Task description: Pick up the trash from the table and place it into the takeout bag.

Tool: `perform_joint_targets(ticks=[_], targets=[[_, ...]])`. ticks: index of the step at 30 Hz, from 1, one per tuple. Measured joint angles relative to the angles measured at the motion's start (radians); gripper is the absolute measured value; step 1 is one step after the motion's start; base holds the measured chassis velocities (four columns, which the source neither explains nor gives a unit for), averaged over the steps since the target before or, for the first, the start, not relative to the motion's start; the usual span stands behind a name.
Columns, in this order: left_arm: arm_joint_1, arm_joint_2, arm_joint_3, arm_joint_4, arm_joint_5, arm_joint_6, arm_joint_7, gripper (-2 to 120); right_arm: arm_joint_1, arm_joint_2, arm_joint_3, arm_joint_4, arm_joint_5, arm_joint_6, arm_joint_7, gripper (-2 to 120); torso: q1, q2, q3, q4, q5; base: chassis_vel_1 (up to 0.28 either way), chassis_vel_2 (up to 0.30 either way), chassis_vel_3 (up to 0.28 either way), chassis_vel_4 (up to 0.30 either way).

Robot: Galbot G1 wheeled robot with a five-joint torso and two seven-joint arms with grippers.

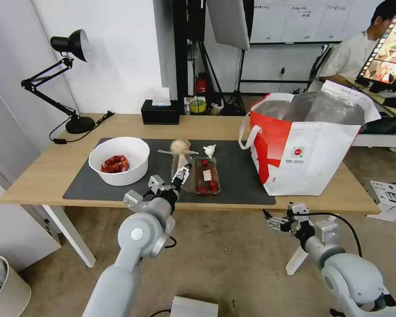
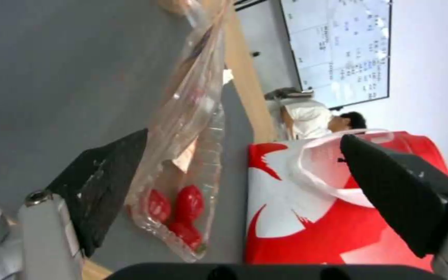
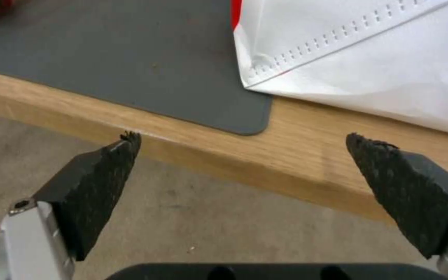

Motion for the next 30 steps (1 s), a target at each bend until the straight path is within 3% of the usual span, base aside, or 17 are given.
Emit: perform_joint_targets(ticks=[21,30], targets=[[-0.022,-0.043,0.031,0.012,0.025,0.001,0.038,100,-0.013,-0.001,0.010,0.019,-0.001,0.000,0.001,100,0.000,0.000,0.000,0.0000,0.0001,0.000,0.000,0.000,0.000],[-0.049,-0.068,0.074,0.035,0.067,0.013,0.062,100,-0.019,-0.004,0.028,0.030,0.039,0.059,-0.006,100,0.000,0.000,0.000,0.0000,0.0001,0.000,0.000,0.000,0.000]])
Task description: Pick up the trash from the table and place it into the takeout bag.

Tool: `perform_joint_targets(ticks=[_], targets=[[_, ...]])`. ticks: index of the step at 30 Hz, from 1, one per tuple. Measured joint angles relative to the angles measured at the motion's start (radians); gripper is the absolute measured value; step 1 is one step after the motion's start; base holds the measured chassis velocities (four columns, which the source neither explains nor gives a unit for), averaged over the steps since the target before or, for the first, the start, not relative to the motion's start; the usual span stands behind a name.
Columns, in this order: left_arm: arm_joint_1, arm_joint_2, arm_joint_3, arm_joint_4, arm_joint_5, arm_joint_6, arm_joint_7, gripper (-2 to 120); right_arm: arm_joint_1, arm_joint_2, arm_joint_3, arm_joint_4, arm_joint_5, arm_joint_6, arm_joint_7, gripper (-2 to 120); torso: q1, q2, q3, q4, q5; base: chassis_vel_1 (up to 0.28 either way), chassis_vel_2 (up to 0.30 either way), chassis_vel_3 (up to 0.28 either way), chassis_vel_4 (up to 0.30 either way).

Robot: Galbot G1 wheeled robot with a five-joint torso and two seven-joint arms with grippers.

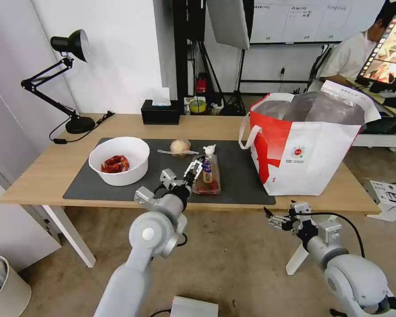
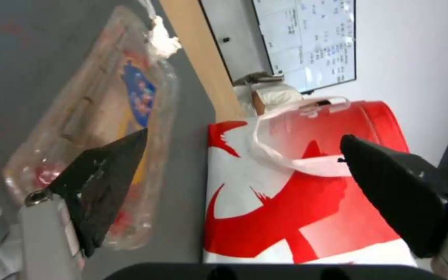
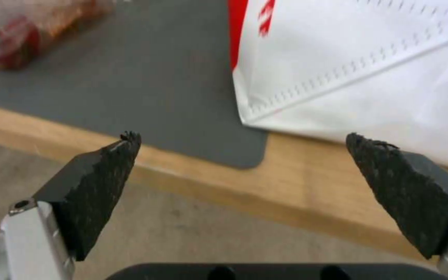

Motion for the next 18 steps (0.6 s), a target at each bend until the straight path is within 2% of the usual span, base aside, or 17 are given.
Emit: perform_joint_targets(ticks=[2,5,6,8,9,11,12,14,15,17,18], targets=[[-0.004,0.004,0.006,0.003,0.024,0.006,0.002,100,0.000,-0.002,0.002,0.001,0.007,0.007,-0.001,100,0.000,0.000,0.000,0.0000,0.0000,0.000,0.000,0.000,0.000],[-0.016,0.059,0.043,0.021,0.198,0.017,0.057,100,0.000,-0.004,0.004,0.002,0.025,0.027,-0.004,100,0.000,0.000,0.000,0.0000,-0.0001,0.000,0.000,0.000,0.000],[-0.016,0.059,0.043,0.021,0.198,0.017,0.057,100,0.000,-0.004,0.004,0.002,0.025,0.027,-0.004,100,0.000,0.000,0.000,0.0000,-0.0001,0.000,0.000,0.000,0.000],[-0.028,0.104,0.060,0.034,0.294,0.020,0.105,100,0.001,-0.004,0.004,0.002,0.030,0.037,-0.004,100,0.000,0.000,0.000,0.0001,-0.0002,0.000,0.000,0.000,0.000],[-0.028,0.104,0.060,0.034,0.294,0.020,0.105,100,0.001,-0.004,0.004,0.002,0.030,0.037,-0.004,100,0.000,0.000,0.000,0.0001,-0.0002,0.000,0.000,0.000,0.000],[-0.052,0.176,0.079,0.068,0.442,0.022,0.191,100,0.006,-0.002,-0.001,-0.002,0.055,0.071,-0.002,100,0.000,0.000,0.000,0.0000,-0.0002,0.000,0.000,0.000,0.000],[-0.052,0.176,0.079,0.068,0.442,0.022,0.191,100,0.006,-0.002,-0.001,-0.002,0.055,0.071,-0.002,100,0.000,0.000,0.000,0.0000,-0.0002,0.000,0.000,0.000,0.000],[-0.077,0.247,0.099,0.116,0.668,-0.001,0.311,93,0.016,-0.003,-0.005,-0.015,0.096,0.104,0.000,100,0.000,0.000,0.000,0.0002,-0.0003,0.000,0.000,0.000,0.000],[-0.077,0.247,0.099,0.116,0.668,-0.001,0.311,93,0.016,-0.003,-0.005,-0.015,0.096,0.104,0.000,100,0.000,0.000,0.000,0.0002,-0.0003,0.000,0.000,0.000,0.000],[-0.096,0.299,0.120,0.140,0.806,-0.026,0.410,83,0.024,-0.005,-0.008,-0.024,0.117,0.126,-0.002,100,0.000,0.000,0.000,0.0001,-0.0004,0.000,0.000,0.000,0.000],[-0.096,0.299,0.120,0.140,0.806,-0.026,0.410,83,0.024,-0.005,-0.008,-0.024,0.117,0.126,-0.002,100,0.000,0.000,0.000,0.0001,-0.0004,0.000,0.000,0.000,0.000]])
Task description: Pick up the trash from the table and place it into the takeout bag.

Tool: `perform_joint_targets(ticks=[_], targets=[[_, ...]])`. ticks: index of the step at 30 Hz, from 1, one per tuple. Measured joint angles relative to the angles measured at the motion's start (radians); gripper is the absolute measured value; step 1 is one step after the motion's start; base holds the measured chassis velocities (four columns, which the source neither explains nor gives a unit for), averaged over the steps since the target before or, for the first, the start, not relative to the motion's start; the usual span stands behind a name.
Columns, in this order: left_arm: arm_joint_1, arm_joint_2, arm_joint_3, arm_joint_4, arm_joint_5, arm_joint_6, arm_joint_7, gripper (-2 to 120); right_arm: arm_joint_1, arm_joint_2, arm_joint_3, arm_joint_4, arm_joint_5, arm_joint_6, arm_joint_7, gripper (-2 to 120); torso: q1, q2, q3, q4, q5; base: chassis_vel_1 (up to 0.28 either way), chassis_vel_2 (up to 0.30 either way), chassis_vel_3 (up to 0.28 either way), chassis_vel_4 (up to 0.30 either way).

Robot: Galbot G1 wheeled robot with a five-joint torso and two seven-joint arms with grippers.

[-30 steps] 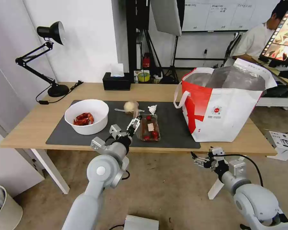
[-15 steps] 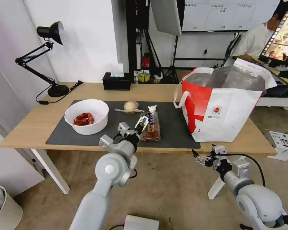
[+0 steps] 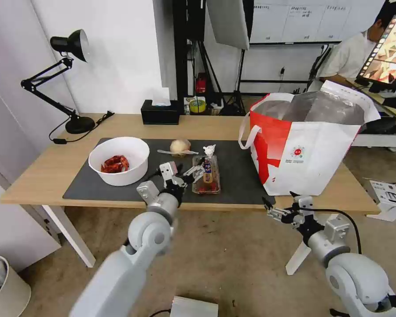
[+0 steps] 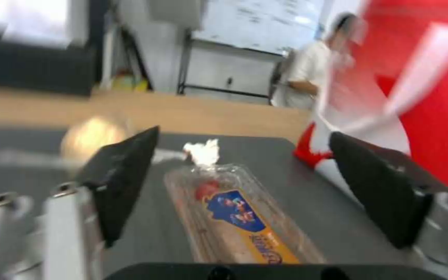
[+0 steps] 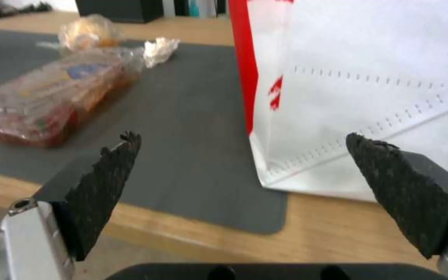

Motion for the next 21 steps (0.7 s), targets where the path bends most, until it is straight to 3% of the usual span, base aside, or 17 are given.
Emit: perform_joint_targets(ticks=[3,10,12,16,21], targets=[[-0.022,0.074,0.038,0.027,0.155,-0.069,0.152,69,0.006,-0.001,-0.011,-0.017,0.017,0.030,-0.002,100,0.000,0.000,0.000,0.0000,0.0002,0.000,0.000,0.000,0.000],[-0.035,0.143,0.075,0.047,0.202,-0.089,0.248,45,0.013,0.008,-0.034,-0.033,0.018,0.042,-0.007,100,0.000,0.000,0.000,-0.0001,0.0003,0.000,0.000,0.000,0.000],[-0.039,0.152,0.071,0.052,0.233,-0.070,0.307,35,0.019,0.008,-0.039,-0.037,0.026,0.047,-0.008,100,0.000,0.000,0.000,0.0001,0.0001,0.000,0.000,0.000,0.000],[-0.052,0.153,0.078,0.056,0.244,-0.052,0.336,27,0.024,0.006,-0.043,-0.040,0.055,0.053,-0.017,100,0.000,0.000,0.000,0.0000,0.0003,0.000,0.000,0.000,0.000],[-0.087,0.159,0.126,0.088,0.216,-0.045,0.342,4,0.028,0.009,-0.054,-0.041,0.128,0.072,-0.062,100,0.000,0.000,0.000,0.0000,0.0003,0.000,0.000,0.000,0.000]])
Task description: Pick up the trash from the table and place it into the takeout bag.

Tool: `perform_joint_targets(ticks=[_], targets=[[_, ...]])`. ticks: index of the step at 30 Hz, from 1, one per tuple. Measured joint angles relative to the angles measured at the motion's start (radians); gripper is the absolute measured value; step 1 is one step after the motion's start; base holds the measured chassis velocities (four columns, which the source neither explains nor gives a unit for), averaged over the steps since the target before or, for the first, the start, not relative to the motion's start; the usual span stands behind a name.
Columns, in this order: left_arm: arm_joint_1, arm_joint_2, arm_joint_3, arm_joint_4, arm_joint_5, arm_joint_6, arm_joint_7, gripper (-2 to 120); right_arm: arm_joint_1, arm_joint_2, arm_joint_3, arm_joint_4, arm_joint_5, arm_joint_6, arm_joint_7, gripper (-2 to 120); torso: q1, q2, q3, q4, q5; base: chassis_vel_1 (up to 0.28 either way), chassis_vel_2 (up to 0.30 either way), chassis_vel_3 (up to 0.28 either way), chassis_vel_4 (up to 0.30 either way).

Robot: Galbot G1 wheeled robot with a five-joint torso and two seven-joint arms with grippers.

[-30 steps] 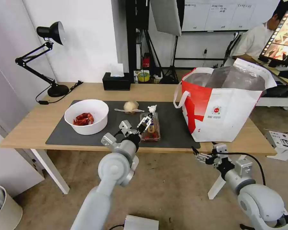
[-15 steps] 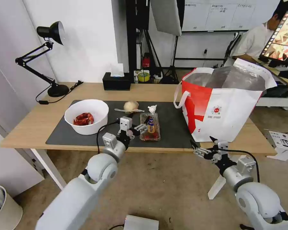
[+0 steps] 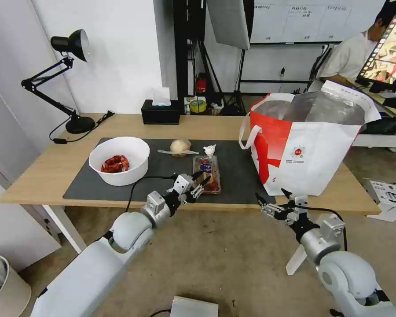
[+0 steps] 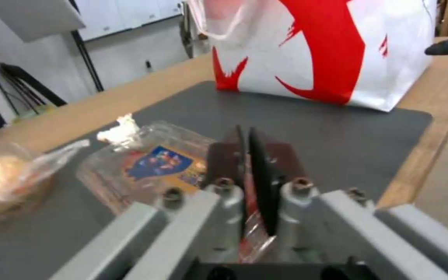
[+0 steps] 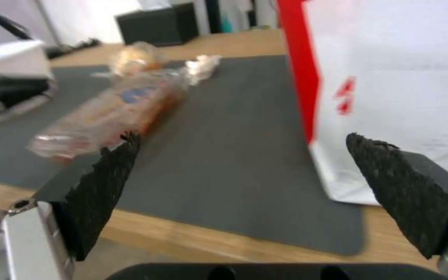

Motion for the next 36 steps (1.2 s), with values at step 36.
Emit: perform_joint_targets(ticks=[36], targets=[[-0.066,0.047,0.064,0.098,-0.032,-0.023,-0.036,0,0.415,0.040,-0.214,-0.170,0.748,-0.146,0.286,100,0.000,0.000,0.000,0.0000,0.0000,0.000,0.000,0.000,0.000]])
